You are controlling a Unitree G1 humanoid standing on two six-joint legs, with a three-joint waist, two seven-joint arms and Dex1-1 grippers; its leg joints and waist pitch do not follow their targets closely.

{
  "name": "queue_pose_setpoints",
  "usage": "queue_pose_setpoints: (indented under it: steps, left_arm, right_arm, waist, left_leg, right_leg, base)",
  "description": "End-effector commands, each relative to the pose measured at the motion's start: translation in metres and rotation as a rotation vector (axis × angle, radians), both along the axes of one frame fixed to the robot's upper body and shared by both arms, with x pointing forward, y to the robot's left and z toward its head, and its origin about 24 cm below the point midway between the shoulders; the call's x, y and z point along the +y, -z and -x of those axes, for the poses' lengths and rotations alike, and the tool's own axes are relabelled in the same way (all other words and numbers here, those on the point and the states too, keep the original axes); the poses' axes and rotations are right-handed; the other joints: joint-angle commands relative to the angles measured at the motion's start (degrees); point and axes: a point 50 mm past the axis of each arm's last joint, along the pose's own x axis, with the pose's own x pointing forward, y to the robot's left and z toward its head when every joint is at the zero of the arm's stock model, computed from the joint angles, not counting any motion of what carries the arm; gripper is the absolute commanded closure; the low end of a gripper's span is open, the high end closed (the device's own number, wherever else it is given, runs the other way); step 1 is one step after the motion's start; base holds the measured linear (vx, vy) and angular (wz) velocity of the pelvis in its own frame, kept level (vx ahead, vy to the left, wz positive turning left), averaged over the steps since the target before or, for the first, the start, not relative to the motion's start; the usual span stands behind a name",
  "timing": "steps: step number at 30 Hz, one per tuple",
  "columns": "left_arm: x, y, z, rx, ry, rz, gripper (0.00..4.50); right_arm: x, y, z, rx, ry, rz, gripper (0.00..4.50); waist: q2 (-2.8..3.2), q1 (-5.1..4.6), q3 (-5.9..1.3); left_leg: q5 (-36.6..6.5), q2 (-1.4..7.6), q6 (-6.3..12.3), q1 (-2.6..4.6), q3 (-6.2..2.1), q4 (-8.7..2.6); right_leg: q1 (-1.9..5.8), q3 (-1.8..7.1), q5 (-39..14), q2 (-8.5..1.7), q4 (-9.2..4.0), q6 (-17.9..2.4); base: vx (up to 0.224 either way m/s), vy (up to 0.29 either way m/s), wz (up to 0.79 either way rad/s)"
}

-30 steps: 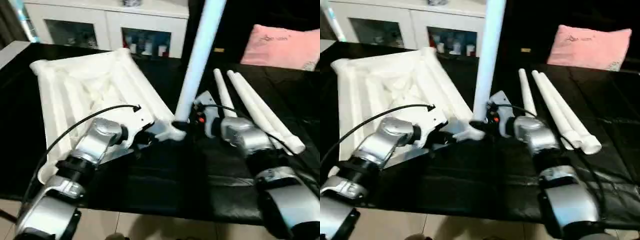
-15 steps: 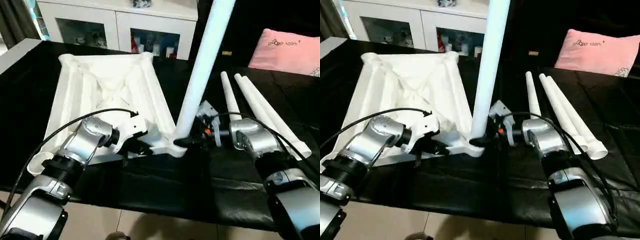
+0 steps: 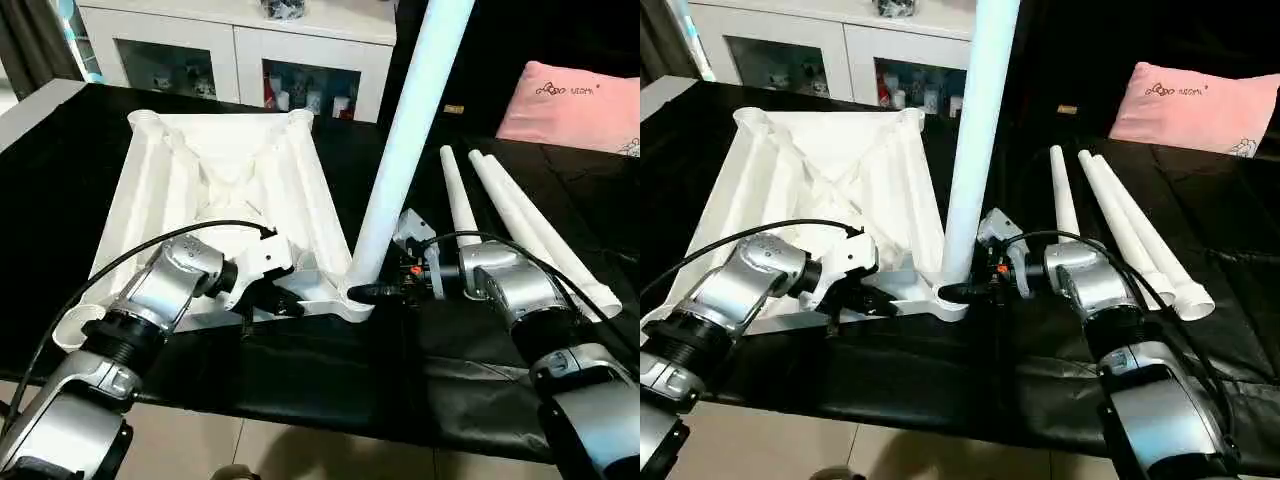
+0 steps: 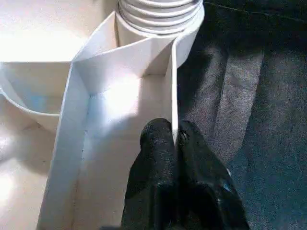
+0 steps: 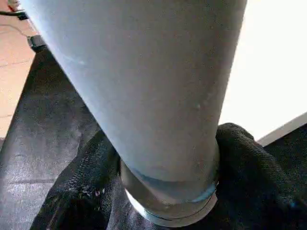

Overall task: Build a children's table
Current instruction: Rotate leg to tighten

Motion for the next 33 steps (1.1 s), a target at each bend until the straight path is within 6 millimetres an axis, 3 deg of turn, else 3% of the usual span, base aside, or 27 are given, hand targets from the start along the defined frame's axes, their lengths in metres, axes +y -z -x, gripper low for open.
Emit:
queue_pose_setpoints:
  steps: [1, 3, 4, 5, 7, 8, 9, 11, 14, 15, 16, 17, 18, 20, 26, 27, 29, 30, 33]
  left_arm:
    - [-0.014, -0.007, -0.005, -0.027, 0.008, 0.034, 4.50]
    - [-0.018, -0.007, -0.009, -0.038, -0.062, 0.059, 4.50]
    - [-0.018, -0.007, -0.009, -0.038, -0.062, 0.059, 4.50]
    - [-0.025, -0.009, -0.014, -0.050, -0.169, 0.110, 4.50]
    - [-0.033, -0.010, -0.019, -0.055, -0.284, 0.165, 4.50]
    - [-0.041, -0.013, -0.022, -0.062, -0.349, 0.196, 4.50]
    - [-0.043, -0.013, -0.022, -0.064, -0.361, 0.202, 4.50]
    - [-0.048, -0.015, -0.025, -0.072, -0.406, 0.222, 4.50]
    - [-0.056, -0.019, -0.028, -0.086, -0.463, 0.250, 4.50]
    - [-0.065, -0.023, -0.031, -0.091, -0.503, 0.278, 4.50]
    - [-0.066, -0.023, -0.031, -0.091, -0.505, 0.280, 4.50]
    - [-0.070, -0.024, -0.032, -0.093, -0.515, 0.283, 4.50]
    - [-0.070, -0.024, -0.032, -0.093, -0.515, 0.283, 4.50]
    - [-0.071, -0.023, -0.030, -0.093, -0.513, 0.264, 4.50]
    - [-0.069, -0.020, -0.027, -0.084, -0.518, 0.248, 4.50]
    - [-0.069, -0.019, -0.027, -0.085, -0.519, 0.246, 4.50]
    - [-0.066, -0.018, -0.028, -0.093, -0.527, 0.234, 4.50]
    - [-0.064, -0.017, -0.029, -0.099, -0.538, 0.228, 4.50]
    - [-0.061, -0.017, -0.031, -0.107, -0.550, 0.221, 4.50]
  right_arm:
    - [-0.015, 0.043, 0.012, 0.137, 0.202, 0.127, 1.84]
    - [-0.015, 0.047, 0.009, 0.144, 0.328, 0.115, 1.84]
    - [-0.015, 0.047, 0.009, 0.144, 0.328, 0.115, 1.84]
    - [-0.013, 0.054, 0.006, 0.161, 0.478, 0.114, 1.84]
    - [-0.007, 0.058, 0.002, 0.173, 0.621, 0.095, 1.84]
    - [0.005, 0.059, -0.002, 0.193, 0.716, 0.054, 1.84]
    - [0.007, 0.059, -0.003, 0.196, 0.734, 0.047, 1.84]
    - [0.016, 0.058, -0.007, 0.210, 0.809, 0.027, 1.84]
    - [0.033, 0.057, -0.010, 0.223, 0.848, 0.009, 1.85]
    - [0.054, 0.053, -0.012, 0.244, 0.871, -0.013, 1.85]
    - [0.055, 0.053, -0.012, 0.245, 0.872, -0.014, 1.85]
    - [0.067, 0.050, -0.013, 0.257, 0.880, -0.015, 1.85]
    - [0.067, 0.050, -0.013, 0.257, 0.880, -0.015, 1.85]
    - [0.074, 0.049, -0.013, 0.263, 0.897, 0.007, 1.85]
    - [0.073, 0.051, -0.014, 0.249, 0.919, 0.060, 1.85]
    - [0.072, 0.051, -0.014, 0.248, 0.923, 0.061, 1.85]
    - [0.070, 0.051, -0.015, 0.244, 0.936, 0.054, 1.29]
    - [0.068, 0.051, -0.016, 0.237, 0.940, 0.048, 1.29]
    - [0.065, 0.050, -0.017, 0.225, 0.948, 0.039, 0.97]
  waist:
    - [1.45, -0.55, -2.68]
    - [1.21, -1.25, -2.68]
    - [1.21, -1.25, -2.68]
    - [1.26, -1.82, -2.58]
    - [1.27, -2.04, -2.69]
    - [0.95, -2.89, -2.65]
    - [0.95, -2.89, -2.65]
    - [0.95, -3.82, -2.63]
    - [0.97, -3.88, -2.55]
    - [0.81, -4.08, -2.70]
    - [0.56, -4.06, -2.74]
    - [0.61, -4.04, -2.87]
    - [0.61, -4.04, -2.87]
    - [0.48, -3.96, -2.98]
    - [0.46, -3.56, -3.44]
    - [0.55, -3.51, -3.40]
    - [0.67, -3.38, -3.31]
    - [0.99, -3.29, -3.23]
    - [0.83, -3.22, -3.32]
  left_leg:
    - [-19.6, 2.75, -1.83, 1.11, -0.81, -4.74]
    - [-22.5, 2.64, -2.97, 1.42, -1.39, -4.97]
    - [-22.5, 2.64, -2.97, 1.42, -1.39, -4.97]
    - [-22.9, 2.53, -3.27, 1.39, -1.49, -4.95]
    - [-23.3, 2.45, -3.39, 1.40, -1.67, -4.91]
    - [-24.0, 2.26, -3.32, 1.25, -1.72, -4.82]
    - [-24.0, 2.26, -3.32, 1.25, -1.72, -4.82]
    - [-24.5, 1.86, -2.30, 1.15, -1.82, -4.43]
    - [-24.5, 1.84, -1.88, 1.22, -1.89, -4.42]
    - [-23.8, 1.87, -1.92, 0.85, -1.87, -4.48]
    - [-23.5, 1.96, -2.03, 0.85, -1.85, -4.56]
    - [-22.4, 2.11, -1.82, 0.43, -1.83, -4.79]
    - [-22.4, 2.11, -1.82, 0.43, -1.83, -4.79]
    - [-20.9, 2.17, -1.51, 0.31, -1.54, -4.92]
    - [-13.1, 2.06, -0.04, -0.12, -0.76, -4.60]
    - [-12.6, 1.97, 0.14, -0.18, -0.70, -4.58]
    - [-12.0, 2.02, 0.29, -0.15, -0.61, -4.63]
    - [-12.6, 2.06, 0.01, -0.04, -0.65, -4.71]
    - [-12.7, 2.17, -0.34, 0.03, -0.60, -4.75]
  right_leg:
    - [1.49, 2.89, -20.4, -5.11, -4.99, -11.8]
    - [1.36, 2.76, -26.6, -5.25, -5.52, -9.8]
    - [1.36, 2.76, -26.6, -5.25, -5.52, -9.8]
    - [1.10, 2.67, -29.0, -5.26, -5.87, -8.6]
    - [1.08, 2.48, -29.9, -5.33, -6.08, -8.1]
    - [0.91, 2.25, -31.3, -5.21, -6.34, -7.5]
    - [0.91, 2.25, -31.3, -5.21, -6.34, -7.5]
    - [0.61, 1.85, -34.9, -5.36, -7.08, -6.0]
    - [0.34, 1.78, -36.0, -5.36, -7.26, -5.5]
    - [0.44, 1.84, -35.0, -5.32, -7.01, -5.4]
    - [0.38, 1.89, -34.5, -5.32, -6.99, -5.4]
    - [0.61, 2.06, -31.3, -5.28, -6.61, -5.9]
    - [0.61, 2.06, -31.3, -5.28, -6.61, -5.9]
    - [0.66, 2.41, -26.3, -5.09, -6.05, -7.2]
    - [1.48, 2.89, -14.8, -5.05, -4.81, -10.3]
    - [1.56, 2.89, -14.3, -5.03, -4.79, -10.4]
    - [1.62, 2.84, -14.3, -4.95, -4.87, -10.5]
    - [1.57, 2.84, -15.3, -4.94, -4.99, -10.4]
    - [1.55, 2.85, -14.5, -4.89, -4.97, -10.6]
  base:
    - [0.000, 0.000, 0.00]
    - [0.000, 0.000, 0.00]
    - [0.000, 0.000, 0.00]
    - [0.000, 0.000, 0.00]
    - [0.000, 0.000, 0.00]
    - [0.000, 0.000, 0.00]
    - [0.000, 0.000, 0.00]
    - [0.000, 0.000, 0.00]
    - [0.000, 0.000, 0.00]
    - [0.000, 0.000, 0.00]
    - [0.000, 0.000, 0.00]
    - [0.000, 0.000, 0.00]
    - [0.000, 0.000, 0.00]
    - [0.000, 0.000, 0.00]
    - [0.026, -0.006, 0.00]
    - [0.000, 0.000, 0.00]
    - [0.000, 0.000, 0.00]
    - [0.000, 0.000, 0.00]
    - [0.000, 0.000, 0.00]
